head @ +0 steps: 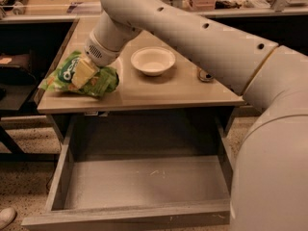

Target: Pick green rice chip bag from top drawer and place on counter

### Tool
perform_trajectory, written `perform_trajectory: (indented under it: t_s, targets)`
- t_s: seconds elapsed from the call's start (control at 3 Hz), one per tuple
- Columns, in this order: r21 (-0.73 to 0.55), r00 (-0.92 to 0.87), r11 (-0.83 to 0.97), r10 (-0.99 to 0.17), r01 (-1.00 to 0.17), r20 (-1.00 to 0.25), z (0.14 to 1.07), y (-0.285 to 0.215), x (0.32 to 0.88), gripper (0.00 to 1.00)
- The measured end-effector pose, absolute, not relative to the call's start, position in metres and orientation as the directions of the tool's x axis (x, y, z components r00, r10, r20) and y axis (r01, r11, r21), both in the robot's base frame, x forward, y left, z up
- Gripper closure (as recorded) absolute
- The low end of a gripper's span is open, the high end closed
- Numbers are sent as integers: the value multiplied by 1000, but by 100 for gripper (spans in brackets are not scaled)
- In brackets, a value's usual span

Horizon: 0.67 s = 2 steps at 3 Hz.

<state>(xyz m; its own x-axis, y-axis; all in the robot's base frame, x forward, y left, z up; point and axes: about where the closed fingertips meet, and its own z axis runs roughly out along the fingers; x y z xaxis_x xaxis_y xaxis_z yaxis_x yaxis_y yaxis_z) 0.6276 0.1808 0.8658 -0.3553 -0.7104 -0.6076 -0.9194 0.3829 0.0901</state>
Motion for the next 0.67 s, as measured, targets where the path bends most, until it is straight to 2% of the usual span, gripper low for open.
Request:
perform_trajectory:
  t_s: [0.33,0.67]
  targets:
    - [90,-355,383,-710,-919,-608,866,181,628,0]
    - [90,-355,383,-710,-919,-607,866,181,628,0]
